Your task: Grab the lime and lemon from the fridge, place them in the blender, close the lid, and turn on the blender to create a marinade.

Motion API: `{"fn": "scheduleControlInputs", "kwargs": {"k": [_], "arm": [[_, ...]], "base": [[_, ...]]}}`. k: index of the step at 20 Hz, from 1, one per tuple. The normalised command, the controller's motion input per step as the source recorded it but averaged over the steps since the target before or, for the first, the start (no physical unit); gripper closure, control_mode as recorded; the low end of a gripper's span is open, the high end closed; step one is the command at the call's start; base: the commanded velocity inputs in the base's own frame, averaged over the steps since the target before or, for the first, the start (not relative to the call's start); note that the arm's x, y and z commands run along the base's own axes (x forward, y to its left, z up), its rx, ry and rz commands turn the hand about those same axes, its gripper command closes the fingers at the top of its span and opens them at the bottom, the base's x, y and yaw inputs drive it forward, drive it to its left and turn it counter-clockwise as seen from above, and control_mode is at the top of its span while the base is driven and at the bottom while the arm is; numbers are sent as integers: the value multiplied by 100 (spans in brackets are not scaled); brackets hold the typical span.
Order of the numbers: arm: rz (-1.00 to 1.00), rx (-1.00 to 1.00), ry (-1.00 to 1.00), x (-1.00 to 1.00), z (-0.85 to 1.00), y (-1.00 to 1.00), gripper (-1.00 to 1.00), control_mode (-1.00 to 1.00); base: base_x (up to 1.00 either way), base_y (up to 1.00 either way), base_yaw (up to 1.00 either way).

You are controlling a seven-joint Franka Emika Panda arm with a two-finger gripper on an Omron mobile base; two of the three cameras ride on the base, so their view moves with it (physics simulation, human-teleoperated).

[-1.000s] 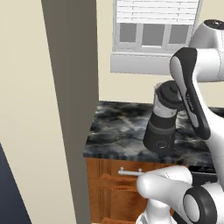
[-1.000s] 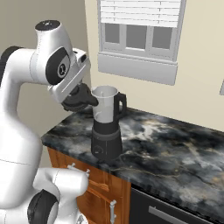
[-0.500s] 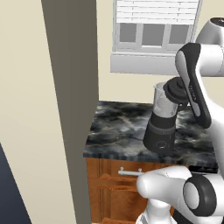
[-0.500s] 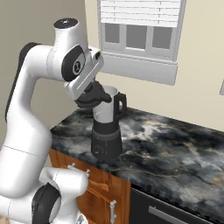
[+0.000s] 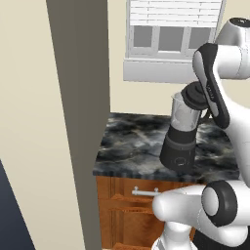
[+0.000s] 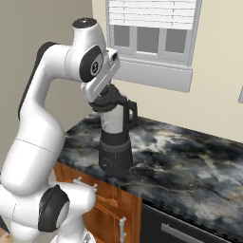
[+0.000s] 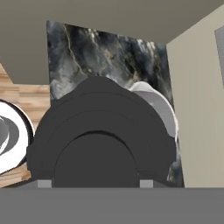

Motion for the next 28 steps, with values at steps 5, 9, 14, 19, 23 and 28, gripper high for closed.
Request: {"fn": "scheduleControlInputs", "kwargs": {"k": [5, 9, 14, 19, 23, 28], "arm": [[0, 0, 0, 26, 0, 0, 100, -100], [0, 0, 0, 29, 0, 0, 100, -100], [0, 0, 0, 33, 0, -2, 100, -100], [0, 0, 0, 32, 3, -4, 100, -100], [0, 0, 0, 32, 7, -8, 100, -100], [0, 0, 0, 30, 4, -7, 100, -100]], "base": [[0, 0, 0], [0, 0, 0], [0, 0, 0], [0, 0, 0], [0, 0, 0], [0, 0, 0]]}}
